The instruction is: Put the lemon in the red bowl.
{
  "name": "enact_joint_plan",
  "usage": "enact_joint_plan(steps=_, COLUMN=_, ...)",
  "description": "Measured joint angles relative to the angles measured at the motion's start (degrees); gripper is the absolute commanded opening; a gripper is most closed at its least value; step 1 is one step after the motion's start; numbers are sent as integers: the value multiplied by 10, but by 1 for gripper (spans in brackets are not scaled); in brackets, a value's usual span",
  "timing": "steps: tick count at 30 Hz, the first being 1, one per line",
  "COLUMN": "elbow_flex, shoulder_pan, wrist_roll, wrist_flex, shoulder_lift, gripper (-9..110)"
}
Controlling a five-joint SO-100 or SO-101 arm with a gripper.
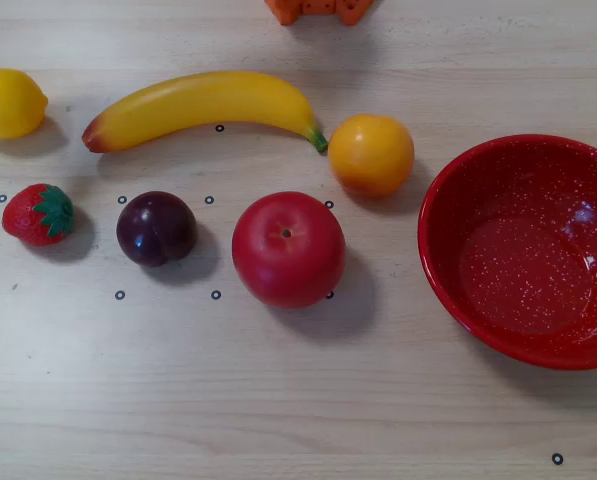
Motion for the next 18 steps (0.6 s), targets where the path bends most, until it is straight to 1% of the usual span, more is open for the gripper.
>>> enact_joint_plan(steps=2, elbow_flex=0, shoulder_pan=-1, wrist_roll=0, wrist_flex=0, shoulder_lift=-2, gripper=56)
enact_joint_plan(steps=7, elbow_flex=0, shoulder_pan=-4, wrist_roll=-17, wrist_flex=0, shoulder_lift=-3, gripper=63)
enact_joint_plan(steps=18, elbow_flex=-1, shoulder_pan=-4, wrist_roll=-88, wrist_flex=0, shoulder_lift=-44, gripper=63)
